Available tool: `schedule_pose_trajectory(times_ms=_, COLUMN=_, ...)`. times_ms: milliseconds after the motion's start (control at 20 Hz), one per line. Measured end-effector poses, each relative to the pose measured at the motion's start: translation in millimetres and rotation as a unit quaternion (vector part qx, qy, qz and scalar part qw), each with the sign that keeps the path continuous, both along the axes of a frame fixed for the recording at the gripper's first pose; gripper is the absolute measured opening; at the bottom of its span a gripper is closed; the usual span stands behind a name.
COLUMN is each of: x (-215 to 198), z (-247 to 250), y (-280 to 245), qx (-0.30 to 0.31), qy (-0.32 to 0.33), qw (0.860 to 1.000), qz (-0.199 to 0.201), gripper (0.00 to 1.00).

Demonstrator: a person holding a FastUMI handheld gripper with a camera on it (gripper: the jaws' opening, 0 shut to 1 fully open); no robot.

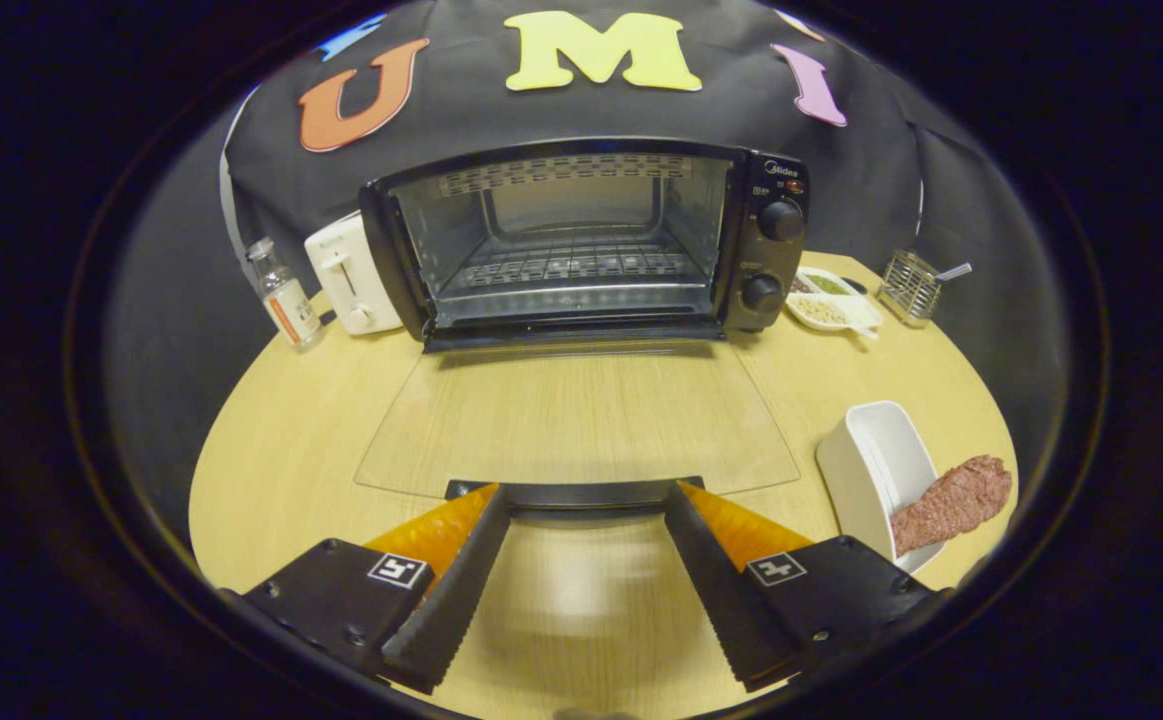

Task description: Open the toaster oven, put the food inside, and close the toaster oven door.

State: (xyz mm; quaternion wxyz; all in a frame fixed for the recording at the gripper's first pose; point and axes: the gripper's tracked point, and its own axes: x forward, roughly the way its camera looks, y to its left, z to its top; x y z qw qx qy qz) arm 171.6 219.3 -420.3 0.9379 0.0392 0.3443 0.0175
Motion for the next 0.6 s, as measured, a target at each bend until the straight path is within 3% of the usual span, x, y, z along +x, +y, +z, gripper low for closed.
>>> schedule_pose_trajectory(times_ms=350, x=-3, z=14, y=-2, qx=0.014, qy=-0.014, qw=1.0, qz=0.011, gripper=1.0)
schedule_pose_trajectory(times_ms=600, x=-9, z=68, y=-52, qx=-0.017, qy=-0.062, qw=0.998, qz=0.01, gripper=1.0)
